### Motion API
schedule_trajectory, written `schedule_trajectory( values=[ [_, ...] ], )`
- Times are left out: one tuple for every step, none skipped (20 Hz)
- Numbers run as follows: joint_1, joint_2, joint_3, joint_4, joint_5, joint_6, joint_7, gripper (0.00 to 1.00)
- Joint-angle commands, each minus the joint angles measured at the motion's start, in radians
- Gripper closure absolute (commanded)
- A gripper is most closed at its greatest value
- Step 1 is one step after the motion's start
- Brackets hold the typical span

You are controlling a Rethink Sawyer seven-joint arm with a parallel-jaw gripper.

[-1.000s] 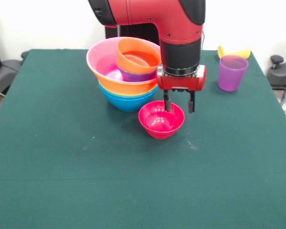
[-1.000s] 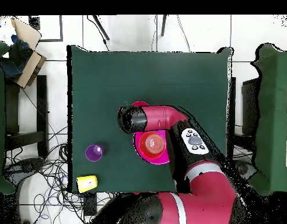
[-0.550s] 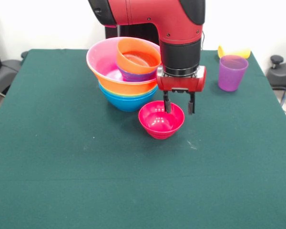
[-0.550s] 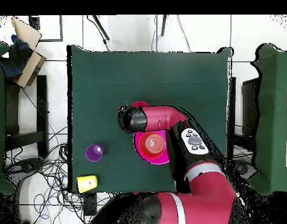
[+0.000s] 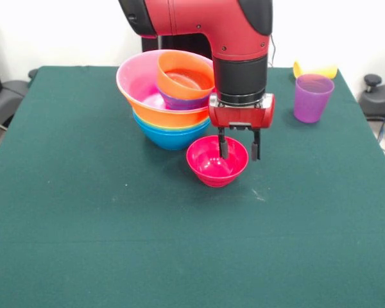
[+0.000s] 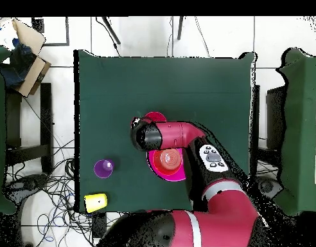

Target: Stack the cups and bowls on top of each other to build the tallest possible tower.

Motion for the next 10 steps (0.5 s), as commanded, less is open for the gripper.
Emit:
schedule_trajectory(
  values=[
    [0.019,0.039,-0.010,0.056,-0.079,-0.038,0.026,0.00],
    [0.022,0.037,-0.015,0.057,-0.078,-0.037,0.025,0.00],
    [0.026,0.036,-0.020,0.058,-0.078,-0.037,0.026,0.00],
    [0.029,0.036,-0.024,0.059,-0.079,-0.038,0.026,0.00],
    [0.032,0.035,-0.028,0.059,-0.080,-0.039,0.027,0.00],
    [0.036,0.036,-0.032,0.059,-0.083,-0.043,0.027,0.00],
    [0.039,0.038,-0.035,0.057,-0.084,-0.044,0.028,0.00],
    [0.041,0.040,-0.038,0.056,-0.086,-0.047,0.028,0.00],
    [0.043,0.040,-0.041,0.060,-0.088,-0.051,0.029,0.00],
    [0.045,0.039,-0.044,0.061,-0.089,-0.052,0.029,0.00]
  ],
)
